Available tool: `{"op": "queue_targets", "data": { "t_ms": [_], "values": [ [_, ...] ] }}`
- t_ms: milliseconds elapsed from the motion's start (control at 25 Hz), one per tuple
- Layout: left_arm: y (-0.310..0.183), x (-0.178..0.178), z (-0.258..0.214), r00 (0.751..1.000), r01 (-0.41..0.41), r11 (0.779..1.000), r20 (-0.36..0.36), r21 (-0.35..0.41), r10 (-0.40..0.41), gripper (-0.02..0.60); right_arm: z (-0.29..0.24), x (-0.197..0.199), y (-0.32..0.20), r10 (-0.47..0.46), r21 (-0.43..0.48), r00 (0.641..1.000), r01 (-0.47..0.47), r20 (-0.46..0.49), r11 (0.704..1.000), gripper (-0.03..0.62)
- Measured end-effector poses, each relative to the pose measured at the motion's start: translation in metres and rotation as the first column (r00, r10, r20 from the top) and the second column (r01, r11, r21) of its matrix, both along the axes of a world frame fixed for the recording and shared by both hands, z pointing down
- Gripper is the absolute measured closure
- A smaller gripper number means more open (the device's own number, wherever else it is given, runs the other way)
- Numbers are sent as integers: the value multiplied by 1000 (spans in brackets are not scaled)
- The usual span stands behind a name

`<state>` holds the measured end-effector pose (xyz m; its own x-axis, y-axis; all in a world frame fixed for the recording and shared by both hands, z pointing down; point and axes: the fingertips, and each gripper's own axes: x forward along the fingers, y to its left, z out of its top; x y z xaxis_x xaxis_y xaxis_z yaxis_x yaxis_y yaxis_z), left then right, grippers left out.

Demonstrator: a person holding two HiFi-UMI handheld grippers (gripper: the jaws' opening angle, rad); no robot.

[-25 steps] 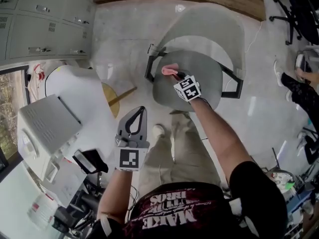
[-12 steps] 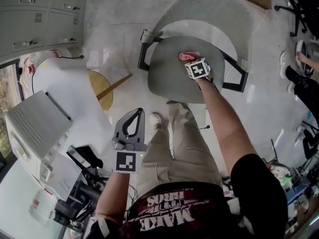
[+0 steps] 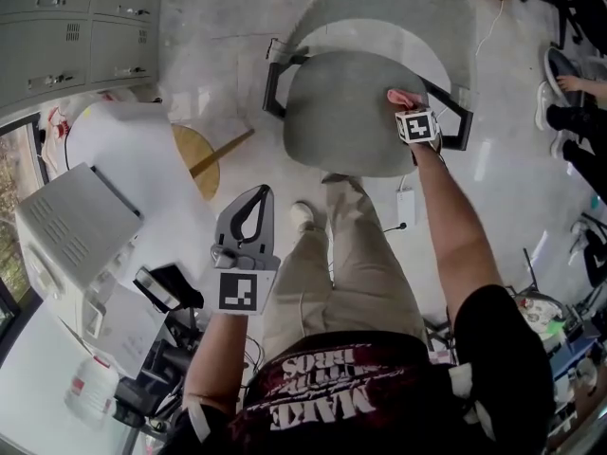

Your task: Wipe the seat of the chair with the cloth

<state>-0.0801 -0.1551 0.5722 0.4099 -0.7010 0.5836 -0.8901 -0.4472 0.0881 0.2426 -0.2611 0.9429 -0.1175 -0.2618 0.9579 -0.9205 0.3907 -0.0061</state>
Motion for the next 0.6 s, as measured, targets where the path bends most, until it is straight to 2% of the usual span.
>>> {"op": "queue_targets", "data": {
  "t_ms": [120, 240, 360, 480, 600],
  "values": [
    [5, -1, -1, 1000, 2, 1000, -2, 3, -2, 580, -11, -71, 0, -113, 65, 988, 106, 108, 992, 563],
    [11, -3, -1, 1000, 4, 1000, 1, -1, -4, 581, -17, -155, 13, -229, 79, 951, 217, 208, 973, 563],
    [19, -5, 0, 1000, -2, 1000, 8, -2, 2, 581, -18, -221, 28, -315, 77, 914, 306, 257, 949, 563],
    [29, -11, 4, 1000, 10, 1000, 17, -25, -10, 580, -11, -255, 44, -379, 49, 889, 380, 258, 924, 563],
    [37, -18, 10, 999, 25, 999, 30, -41, -24, 581, 2, -254, 57, -457, 20, 866, 463, 202, 886, 563]
  ]
}}
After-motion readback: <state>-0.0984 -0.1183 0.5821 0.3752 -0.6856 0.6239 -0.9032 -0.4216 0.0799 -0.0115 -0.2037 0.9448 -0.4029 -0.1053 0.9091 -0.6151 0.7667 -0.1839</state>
